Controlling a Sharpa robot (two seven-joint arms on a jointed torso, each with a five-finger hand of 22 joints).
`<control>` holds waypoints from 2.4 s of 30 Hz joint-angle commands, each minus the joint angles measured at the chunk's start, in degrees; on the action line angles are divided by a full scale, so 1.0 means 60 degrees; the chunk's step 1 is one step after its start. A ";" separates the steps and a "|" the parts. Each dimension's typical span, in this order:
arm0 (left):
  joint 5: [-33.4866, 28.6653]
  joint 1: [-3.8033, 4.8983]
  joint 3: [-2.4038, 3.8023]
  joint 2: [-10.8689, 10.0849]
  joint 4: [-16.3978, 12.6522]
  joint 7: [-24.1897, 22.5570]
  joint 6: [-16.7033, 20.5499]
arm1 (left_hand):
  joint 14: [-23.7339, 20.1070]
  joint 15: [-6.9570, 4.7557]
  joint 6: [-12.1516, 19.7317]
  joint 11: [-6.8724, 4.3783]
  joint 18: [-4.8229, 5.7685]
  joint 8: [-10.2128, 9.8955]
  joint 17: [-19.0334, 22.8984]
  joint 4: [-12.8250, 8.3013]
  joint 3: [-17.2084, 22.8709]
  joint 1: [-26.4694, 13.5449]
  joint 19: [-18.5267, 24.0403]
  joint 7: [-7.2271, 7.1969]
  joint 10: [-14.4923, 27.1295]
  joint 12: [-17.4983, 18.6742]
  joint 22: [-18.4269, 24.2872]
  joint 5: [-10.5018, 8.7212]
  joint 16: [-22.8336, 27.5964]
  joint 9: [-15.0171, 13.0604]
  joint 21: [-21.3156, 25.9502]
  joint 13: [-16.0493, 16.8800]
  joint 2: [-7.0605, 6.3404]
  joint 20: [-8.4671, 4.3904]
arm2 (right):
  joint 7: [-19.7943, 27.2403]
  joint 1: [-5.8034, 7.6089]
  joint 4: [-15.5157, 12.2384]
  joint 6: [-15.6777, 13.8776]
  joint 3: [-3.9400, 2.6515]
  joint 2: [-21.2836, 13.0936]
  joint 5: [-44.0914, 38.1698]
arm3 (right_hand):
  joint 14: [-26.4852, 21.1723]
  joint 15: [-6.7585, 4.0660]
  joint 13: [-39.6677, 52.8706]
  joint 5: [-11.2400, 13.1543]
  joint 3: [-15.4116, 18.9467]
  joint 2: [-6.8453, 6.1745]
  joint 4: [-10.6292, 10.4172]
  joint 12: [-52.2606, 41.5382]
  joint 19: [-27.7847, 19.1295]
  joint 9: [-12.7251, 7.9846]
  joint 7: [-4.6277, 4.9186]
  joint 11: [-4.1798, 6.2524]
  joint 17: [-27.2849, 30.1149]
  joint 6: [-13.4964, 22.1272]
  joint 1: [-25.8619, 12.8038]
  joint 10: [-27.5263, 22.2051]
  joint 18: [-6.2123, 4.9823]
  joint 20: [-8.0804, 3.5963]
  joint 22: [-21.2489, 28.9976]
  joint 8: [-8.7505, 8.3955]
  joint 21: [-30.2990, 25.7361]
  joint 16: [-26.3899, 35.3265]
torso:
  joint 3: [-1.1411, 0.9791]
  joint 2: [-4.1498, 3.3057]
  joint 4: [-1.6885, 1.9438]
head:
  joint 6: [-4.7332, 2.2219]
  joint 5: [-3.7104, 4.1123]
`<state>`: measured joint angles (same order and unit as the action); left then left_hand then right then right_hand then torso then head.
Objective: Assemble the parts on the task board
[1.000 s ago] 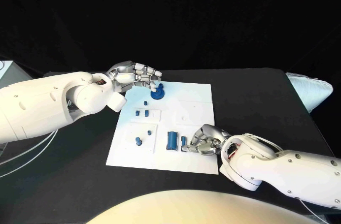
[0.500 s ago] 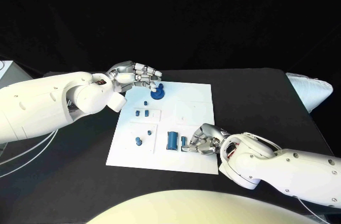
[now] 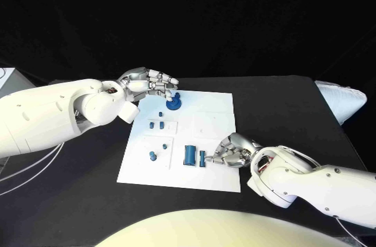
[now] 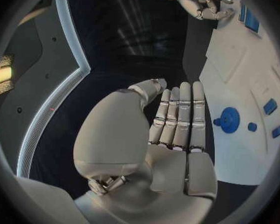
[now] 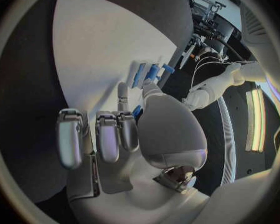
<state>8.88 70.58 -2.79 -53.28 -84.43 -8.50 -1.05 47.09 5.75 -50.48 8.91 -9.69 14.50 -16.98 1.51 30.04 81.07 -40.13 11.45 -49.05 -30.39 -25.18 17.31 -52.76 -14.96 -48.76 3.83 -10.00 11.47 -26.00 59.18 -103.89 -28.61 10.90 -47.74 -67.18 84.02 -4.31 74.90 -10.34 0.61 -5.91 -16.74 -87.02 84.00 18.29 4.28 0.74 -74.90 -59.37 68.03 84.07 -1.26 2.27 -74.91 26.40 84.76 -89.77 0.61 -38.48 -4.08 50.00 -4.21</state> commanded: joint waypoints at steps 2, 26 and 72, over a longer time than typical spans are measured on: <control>-0.0048 -0.0023 -0.0006 0.0046 0.0071 -0.0198 -0.0085 | -0.0055 0.0002 -0.0016 0.0016 -0.0102 -0.0063 0.0012 0.0005 0.0060 -0.0023 -0.0034 0.0053 0.0062 0.0043 -0.0016 0.0061 -0.0044 -0.0011 0.0046 0.0009 0.0104 0.0000 | 0.1895 0.0139 -0.0071 -0.0718 -0.0017 -0.0199 0.1293 | 0.0924 0.0132 0.2142 0.0069 0.0222 0.0065 0.0010 0.0454 0.0544 0.0003 0.0022 -0.0148 -0.2263 0.0230 -0.0026 0.0573 -0.0084 0.0046 -0.2113 -0.0025 -0.0611 0.0156 | 0.0011 0.0099 -0.0068 | -0.0090 -0.0025; -0.2096 -0.0533 -0.0016 0.1320 0.1635 -0.3509 0.2110 | -0.0029 0.0351 0.0055 0.0107 -0.0123 -0.0211 0.1173 0.0588 0.0313 -0.0121 0.0104 -0.0028 -0.1008 0.2365 0.1855 -0.0444 0.3498 -0.0030 0.3145 -0.0047 -0.0381 0.0605 | 0.7387 0.1125 0.4665 0.0034 -0.0440 0.0639 0.8632 | -0.3603 0.1226 -0.7847 0.0377 -0.1507 0.0105 0.0021 1.2054 -0.3564 -0.0800 0.0966 -0.1087 0.5900 0.1795 0.3225 -0.3896 -0.1552 0.1120 0.4748 -0.1164 -1.3317 1.0445 | -0.0018 0.0673 -0.0266 | -0.1709 -0.0343; -0.1480 -0.1736 0.0465 0.1431 -0.0921 -0.3548 0.7527 | -0.7848 -0.0958 0.8413 -0.1485 0.1615 -0.2417 0.2830 -0.0251 -0.5007 -1.3511 0.6689 -0.1908 0.8175 0.5066 0.4197 -0.2885 0.8793 0.2494 0.8126 -0.0638 0.1666 -0.1912 | 0.9300 0.0163 0.2323 -0.2585 -0.1817 0.0508 1.1197 | -1.4003 0.0719 -1.2484 0.1723 -0.0102 0.0985 0.2791 1.4504 -1.4001 -0.3048 -0.0713 -0.0124 1.2484 0.9895 -1.1339 -1.4012 0.0210 -0.0379 1.2485 -0.4400 -1.4126 1.4961 | -0.0102 0.1217 0.0680 | -0.2604 0.0702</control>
<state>-0.80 60.15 -0.07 -44.74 -89.79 -28.54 42.34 0.21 0.01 -0.29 0.01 -1.17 0.19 -0.05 0.00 0.24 0.36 -0.20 -0.02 -0.21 -0.38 -0.05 0.20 -0.19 -0.05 -0.20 0.05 0.06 0.01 28.30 60.19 -89.84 -43.88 0.03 -44.69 -0.18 0.28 -0.01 0.05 -0.30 0.07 -0.01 -0.30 -0.29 0.27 0.05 -0.02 0.02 -0.05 -0.21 0.32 0.28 -0.36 0.01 -0.05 0.19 0.27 -0.13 -0.01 -31.19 -0.01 34.38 0.00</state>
